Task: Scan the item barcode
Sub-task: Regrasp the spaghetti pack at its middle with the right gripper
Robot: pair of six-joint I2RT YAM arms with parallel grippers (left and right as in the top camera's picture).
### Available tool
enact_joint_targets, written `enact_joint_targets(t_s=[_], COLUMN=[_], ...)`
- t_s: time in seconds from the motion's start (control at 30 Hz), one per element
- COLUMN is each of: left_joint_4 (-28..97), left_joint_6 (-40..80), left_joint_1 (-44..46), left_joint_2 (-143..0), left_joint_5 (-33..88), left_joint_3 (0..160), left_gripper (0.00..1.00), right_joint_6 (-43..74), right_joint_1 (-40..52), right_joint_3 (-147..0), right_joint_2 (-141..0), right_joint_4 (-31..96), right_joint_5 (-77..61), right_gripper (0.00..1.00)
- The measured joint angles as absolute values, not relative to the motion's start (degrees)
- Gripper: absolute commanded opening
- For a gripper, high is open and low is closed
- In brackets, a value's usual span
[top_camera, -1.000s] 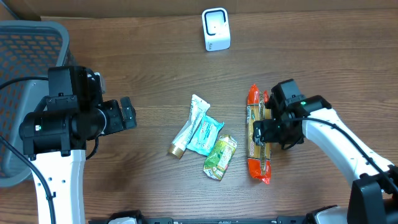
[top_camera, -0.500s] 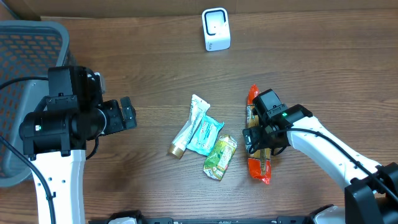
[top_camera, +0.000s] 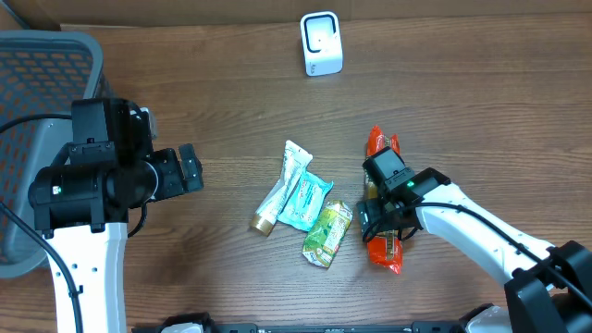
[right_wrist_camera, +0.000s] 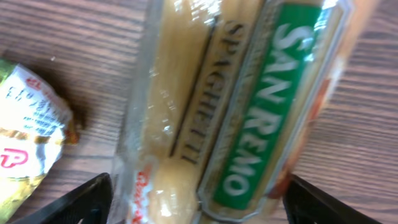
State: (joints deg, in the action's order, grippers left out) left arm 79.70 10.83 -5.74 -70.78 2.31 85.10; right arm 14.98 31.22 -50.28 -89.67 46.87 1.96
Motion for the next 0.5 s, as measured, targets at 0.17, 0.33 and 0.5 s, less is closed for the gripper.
enact_joint_targets(t_s=[0.17, 0.33, 0.5], left_joint_4=[79.7, 79.7, 79.7], left_joint_6=[10.83, 10.83, 10.83], left_joint_1=[-5.74, -5.74, -5.74], left_joint_2=[-70.78, -70.78, -70.78], left_joint_5=[2.31, 2.31, 2.33], left_joint_3=[85.1, 85.1, 85.1], left_gripper=[1.0, 1.0, 0.99], right_joint_6=[15.4, 17.5, 18.5], right_joint_1=[33.21, 33.87, 33.87], right_joint_3=[-50.24, -50.24, -49.12], right_joint_2=[-89.67, -89.67, -89.67], right_joint_4=[47.29, 47.35, 45.6], right_joint_5=[1.98, 2.87, 3.97], right_gripper=[0.93, 0.89, 0.85])
